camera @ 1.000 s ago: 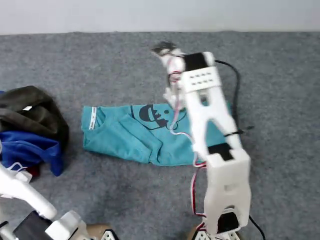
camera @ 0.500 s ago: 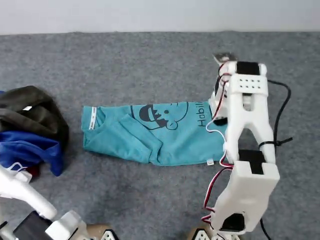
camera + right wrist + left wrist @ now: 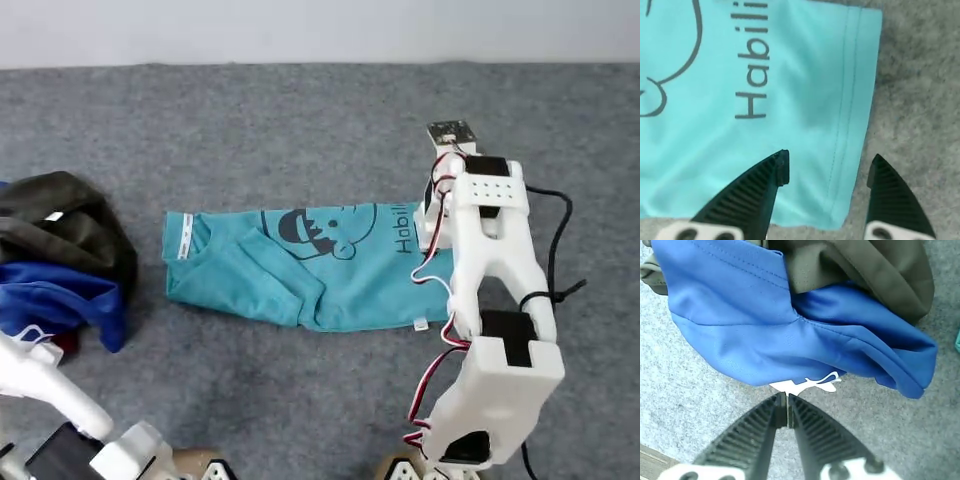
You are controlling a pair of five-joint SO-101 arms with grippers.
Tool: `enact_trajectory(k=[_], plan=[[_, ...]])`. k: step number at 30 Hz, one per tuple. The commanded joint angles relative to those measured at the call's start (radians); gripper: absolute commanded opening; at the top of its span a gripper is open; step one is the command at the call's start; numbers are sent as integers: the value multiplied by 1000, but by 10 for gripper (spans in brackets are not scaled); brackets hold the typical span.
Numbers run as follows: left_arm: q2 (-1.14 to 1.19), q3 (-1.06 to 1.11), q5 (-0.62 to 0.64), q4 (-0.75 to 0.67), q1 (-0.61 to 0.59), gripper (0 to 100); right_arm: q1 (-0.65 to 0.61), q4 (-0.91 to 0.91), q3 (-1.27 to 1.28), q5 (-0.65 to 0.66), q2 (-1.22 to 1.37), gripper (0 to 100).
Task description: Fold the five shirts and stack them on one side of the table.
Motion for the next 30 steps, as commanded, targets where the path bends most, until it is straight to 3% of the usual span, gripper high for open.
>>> enact_trajectory(k=[1, 9, 15, 20, 30], plan=[[-3, -41, 3, 17, 9, 14, 12, -30, -6, -9, 2, 262], [-3, -41, 3, 17, 9, 14, -31, -31, -8, -135, 185, 250], [-3, -41, 3, 17, 9, 14, -65, -42, -11, -84, 191, 11], [-3, -41, 3, 17, 9, 14, 5, -33, -12, -71, 179, 9], [-3, -41, 2, -5, 11, 14, 297, -19, -20, 304, 24, 9]])
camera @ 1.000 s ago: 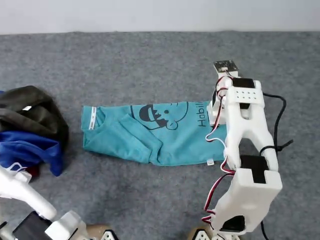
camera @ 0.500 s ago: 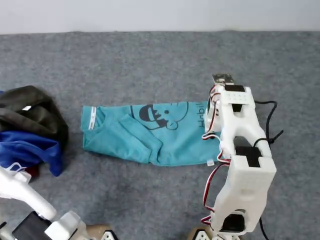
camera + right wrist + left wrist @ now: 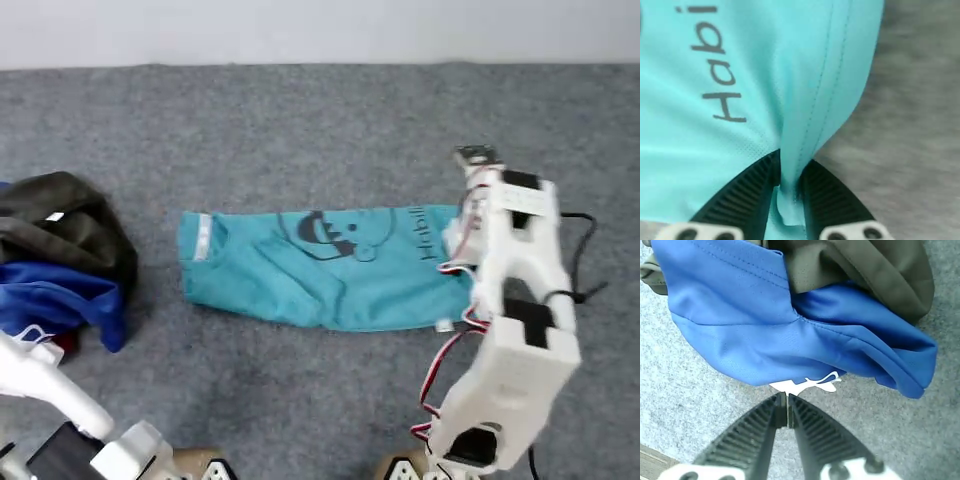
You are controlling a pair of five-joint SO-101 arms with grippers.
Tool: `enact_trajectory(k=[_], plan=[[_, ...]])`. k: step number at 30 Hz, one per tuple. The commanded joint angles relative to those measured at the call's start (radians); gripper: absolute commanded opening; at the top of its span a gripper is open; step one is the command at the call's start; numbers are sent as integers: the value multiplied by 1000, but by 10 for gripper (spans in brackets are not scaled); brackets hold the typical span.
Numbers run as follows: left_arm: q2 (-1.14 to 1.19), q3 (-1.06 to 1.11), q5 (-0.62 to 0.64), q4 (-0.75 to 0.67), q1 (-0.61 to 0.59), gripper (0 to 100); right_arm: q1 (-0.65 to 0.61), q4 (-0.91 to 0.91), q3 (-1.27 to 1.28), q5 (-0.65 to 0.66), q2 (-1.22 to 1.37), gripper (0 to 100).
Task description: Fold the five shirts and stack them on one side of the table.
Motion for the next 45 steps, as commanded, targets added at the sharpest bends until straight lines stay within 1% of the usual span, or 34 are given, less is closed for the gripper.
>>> enact_trajectory(k=[1, 6, 9, 11, 15, 19, 26, 32, 36, 41, 45], plan=[[-3, -41, 2, -8, 15, 14, 130, 5, -31, 138, -81, 9], [-3, -41, 3, -5, 68, 14, 271, 21, -133, 238, -36, 9], [-5, -41, 3, -2, 98, 14, 286, 104, -209, 288, -21, 9], [-5, -41, 3, -3, 110, 14, 262, 176, -256, 304, -21, 9], [-5, -41, 5, -6, 117, 14, 166, 318, -330, 307, -35, 9], [-5, -41, 5, -6, 117, 14, 44, 417, -331, 298, -117, 9], [-12, -41, 8, -2, 117, 14, -202, 499, -331, 184, -268, 9], [-12, -41, 8, -2, 110, 14, -415, 489, -333, 98, -272, 9], [-12, -41, 8, 0, 110, 14, -527, 418, -333, 63, -236, 9], [-12, -41, 9, 0, 110, 14, -630, 325, -334, 58, -157, 9], [-14, -38, 9, 2, 110, 14, -674, 257, -334, 60, -76, 9]])
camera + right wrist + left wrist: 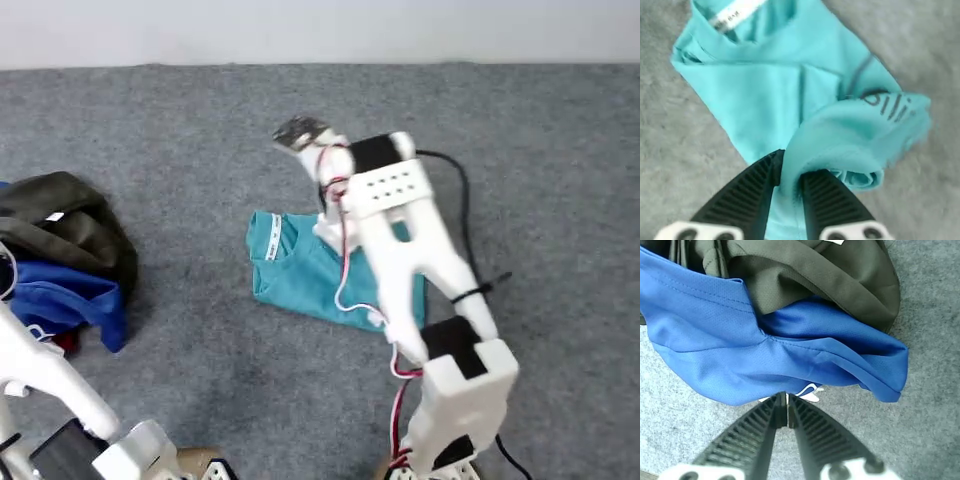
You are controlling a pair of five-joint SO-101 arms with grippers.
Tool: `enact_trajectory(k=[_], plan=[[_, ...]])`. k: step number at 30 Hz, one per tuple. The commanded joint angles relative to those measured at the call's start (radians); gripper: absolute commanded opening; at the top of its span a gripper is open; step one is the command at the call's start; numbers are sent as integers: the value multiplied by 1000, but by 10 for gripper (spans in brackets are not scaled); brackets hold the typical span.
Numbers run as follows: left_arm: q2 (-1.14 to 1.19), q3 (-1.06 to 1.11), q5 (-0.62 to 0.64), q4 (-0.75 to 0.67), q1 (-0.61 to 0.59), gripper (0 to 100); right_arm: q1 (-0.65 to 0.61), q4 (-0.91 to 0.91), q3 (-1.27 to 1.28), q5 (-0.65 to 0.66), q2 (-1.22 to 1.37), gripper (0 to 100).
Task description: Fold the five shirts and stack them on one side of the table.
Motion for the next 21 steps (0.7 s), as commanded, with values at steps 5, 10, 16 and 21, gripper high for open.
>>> enact_trajectory(k=[5, 10, 16, 21], plan=[[-14, -36, 9, 2, 2, 14, -73, -104, -49, -6, 91, 9], [-14, -36, 9, 2, 2, 14, -114, -163, -51, -6, 117, 9], [-12, -35, 9, 2, 2, 14, -137, -202, -74, -6, 120, 9], [-12, -35, 9, 2, 3, 14, -137, -213, -143, -6, 151, 9]])
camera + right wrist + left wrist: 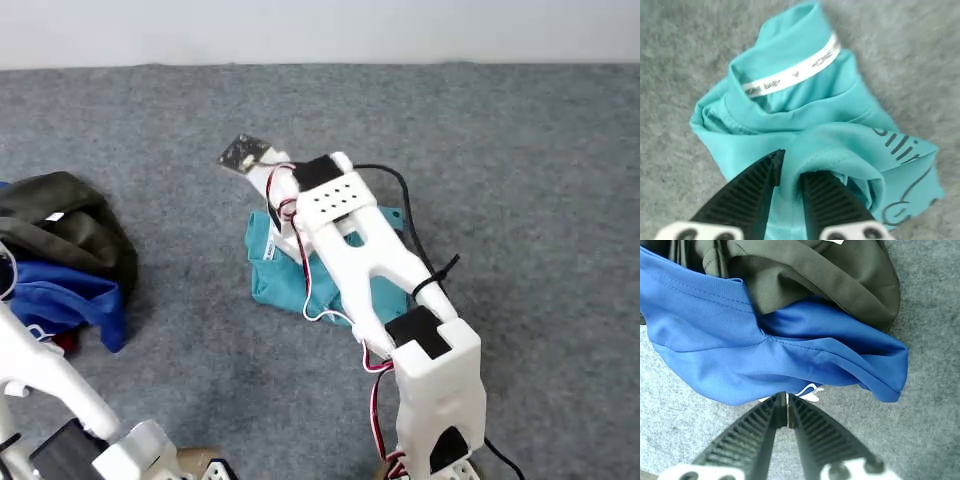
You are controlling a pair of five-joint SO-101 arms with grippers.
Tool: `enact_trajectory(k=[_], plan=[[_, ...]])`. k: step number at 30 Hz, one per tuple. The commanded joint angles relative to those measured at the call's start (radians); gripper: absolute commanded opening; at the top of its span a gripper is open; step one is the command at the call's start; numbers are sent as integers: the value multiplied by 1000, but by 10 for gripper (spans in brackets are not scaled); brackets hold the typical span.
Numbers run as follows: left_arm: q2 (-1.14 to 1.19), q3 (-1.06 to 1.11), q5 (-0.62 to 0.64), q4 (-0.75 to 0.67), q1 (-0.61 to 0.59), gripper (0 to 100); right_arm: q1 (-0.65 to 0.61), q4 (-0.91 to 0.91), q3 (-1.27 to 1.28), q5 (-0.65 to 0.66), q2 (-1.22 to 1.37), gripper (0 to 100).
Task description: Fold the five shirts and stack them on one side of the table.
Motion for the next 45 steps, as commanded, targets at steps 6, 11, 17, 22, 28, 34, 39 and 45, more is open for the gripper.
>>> enact_trajectory(k=[6, 11, 17, 22, 28, 34, 39, 45], plan=[[-8, -35, 9, 2, 6, 14, -61, 61, -230, -2, 105, 95], [-6, -35, 9, 2, 6, 14, -116, 170, -407, -3, 163, 193], [-5, -35, 9, 2, 6, 14, -117, 275, -572, -2, 217, 227], [-5, -35, 9, 0, 5, 14, -67, 375, -623, 2, 252, 210], [-5, -35, 9, 0, 3, 14, 27, 407, -617, 2, 278, 9], [-12, -35, 9, 0, 3, 14, 12, 410, -592, 2, 335, 9], [-12, -35, 9, 0, 2, 14, -97, 410, -503, 0, 367, 9], [-12, -35, 9, 0, 0, 14, -209, 400, -491, 0, 371, 9]])
